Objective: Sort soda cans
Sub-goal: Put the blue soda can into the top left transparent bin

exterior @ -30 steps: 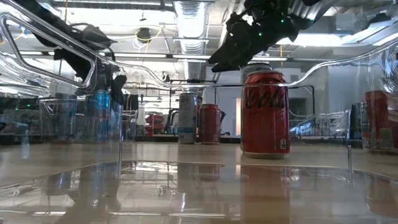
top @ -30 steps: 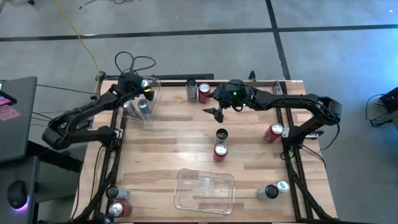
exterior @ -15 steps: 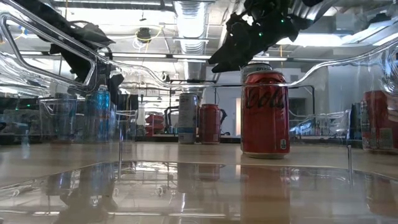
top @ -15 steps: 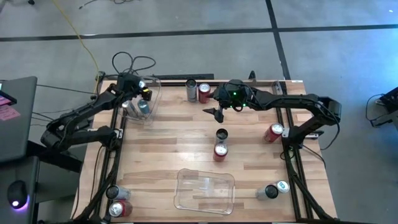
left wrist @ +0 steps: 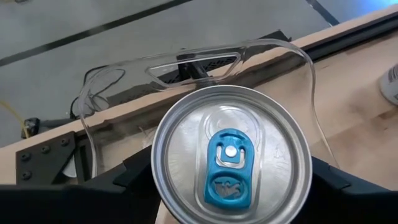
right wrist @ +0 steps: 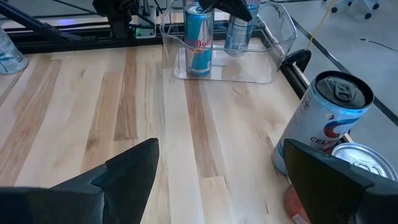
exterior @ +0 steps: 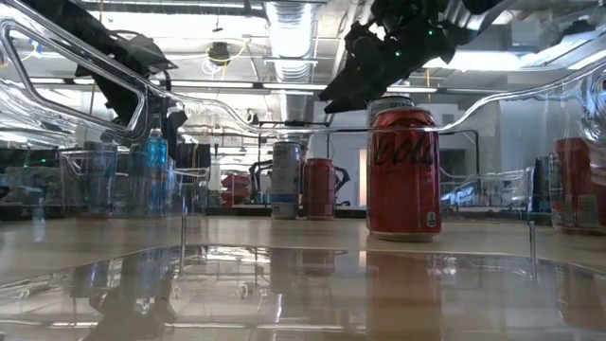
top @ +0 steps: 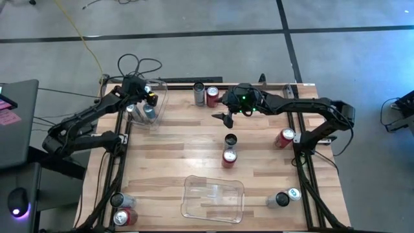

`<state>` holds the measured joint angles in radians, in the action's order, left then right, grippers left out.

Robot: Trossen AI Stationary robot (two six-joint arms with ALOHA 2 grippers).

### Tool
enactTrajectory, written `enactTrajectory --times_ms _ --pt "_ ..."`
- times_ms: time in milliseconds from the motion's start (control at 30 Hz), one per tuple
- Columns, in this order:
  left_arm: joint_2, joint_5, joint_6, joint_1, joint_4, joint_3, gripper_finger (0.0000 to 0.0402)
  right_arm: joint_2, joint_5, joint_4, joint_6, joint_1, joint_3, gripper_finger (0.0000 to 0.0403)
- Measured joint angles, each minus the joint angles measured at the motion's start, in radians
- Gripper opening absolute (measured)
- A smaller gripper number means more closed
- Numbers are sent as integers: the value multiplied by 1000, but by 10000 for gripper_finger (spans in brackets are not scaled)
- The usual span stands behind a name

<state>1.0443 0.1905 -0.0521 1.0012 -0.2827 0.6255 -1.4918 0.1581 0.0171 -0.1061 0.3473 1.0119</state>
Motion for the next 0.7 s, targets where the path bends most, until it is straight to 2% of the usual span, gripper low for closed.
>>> enactTrajectory --times_ms 700 --pt "-1 -11 37 0 -17 -2 281 0 0 -3 0 0 0 360"
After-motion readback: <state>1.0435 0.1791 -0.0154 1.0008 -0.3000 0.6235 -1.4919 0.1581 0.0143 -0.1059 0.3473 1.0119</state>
